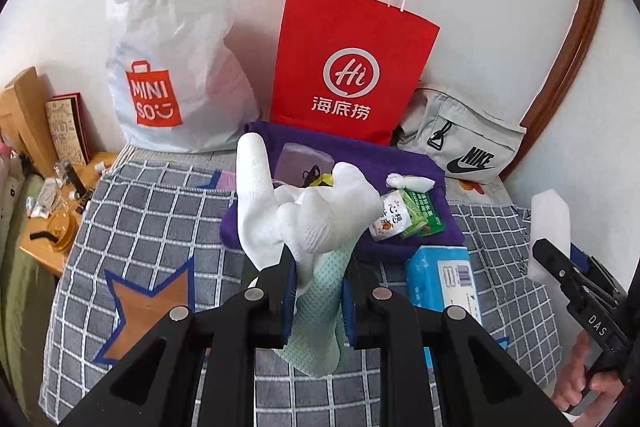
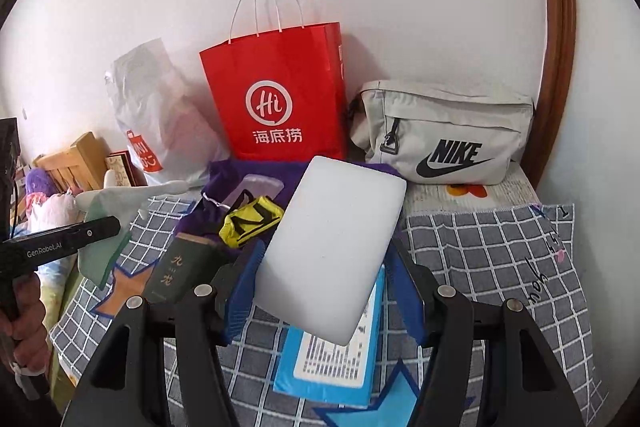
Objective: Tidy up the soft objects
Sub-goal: 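Carry the glove in the left tool while the right tool carries the sponge to the purple towel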
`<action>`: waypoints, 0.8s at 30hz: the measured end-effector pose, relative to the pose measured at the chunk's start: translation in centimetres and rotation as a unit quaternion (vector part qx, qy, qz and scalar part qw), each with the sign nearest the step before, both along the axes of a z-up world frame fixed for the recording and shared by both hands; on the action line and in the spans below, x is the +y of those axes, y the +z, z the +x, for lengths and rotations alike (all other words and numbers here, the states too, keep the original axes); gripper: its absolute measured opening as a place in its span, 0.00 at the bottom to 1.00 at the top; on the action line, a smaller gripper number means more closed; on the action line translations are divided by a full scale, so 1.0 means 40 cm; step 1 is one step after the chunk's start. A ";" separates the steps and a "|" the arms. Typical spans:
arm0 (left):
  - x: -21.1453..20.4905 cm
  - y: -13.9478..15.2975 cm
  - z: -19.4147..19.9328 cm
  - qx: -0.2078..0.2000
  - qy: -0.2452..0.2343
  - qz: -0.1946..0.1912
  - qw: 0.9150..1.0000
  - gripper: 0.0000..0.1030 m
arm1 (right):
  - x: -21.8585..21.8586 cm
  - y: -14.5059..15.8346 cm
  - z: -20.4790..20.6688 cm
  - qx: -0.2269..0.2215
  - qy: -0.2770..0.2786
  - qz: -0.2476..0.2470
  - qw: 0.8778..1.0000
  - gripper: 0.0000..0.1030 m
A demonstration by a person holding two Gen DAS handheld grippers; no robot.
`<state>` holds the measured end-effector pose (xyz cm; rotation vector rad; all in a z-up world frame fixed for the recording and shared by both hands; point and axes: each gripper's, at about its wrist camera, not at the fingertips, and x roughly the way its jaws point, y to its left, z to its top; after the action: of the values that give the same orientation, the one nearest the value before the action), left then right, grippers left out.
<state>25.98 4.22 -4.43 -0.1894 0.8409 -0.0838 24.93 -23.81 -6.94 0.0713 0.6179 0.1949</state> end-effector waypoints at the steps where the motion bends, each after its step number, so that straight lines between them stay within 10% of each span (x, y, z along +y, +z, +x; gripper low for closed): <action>1: -0.003 -0.001 0.008 0.000 0.000 0.001 1.000 0.18 | 0.000 0.000 0.009 0.000 0.000 0.000 1.000 0.60; 24: 0.000 -0.053 0.220 0.021 0.006 0.027 0.999 0.18 | 0.000 -0.050 0.235 0.022 0.003 -0.003 1.000 0.60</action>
<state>34.78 4.21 -6.56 -0.1454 0.8825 -0.0467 34.33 -23.82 -8.92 0.0691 0.6616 0.1971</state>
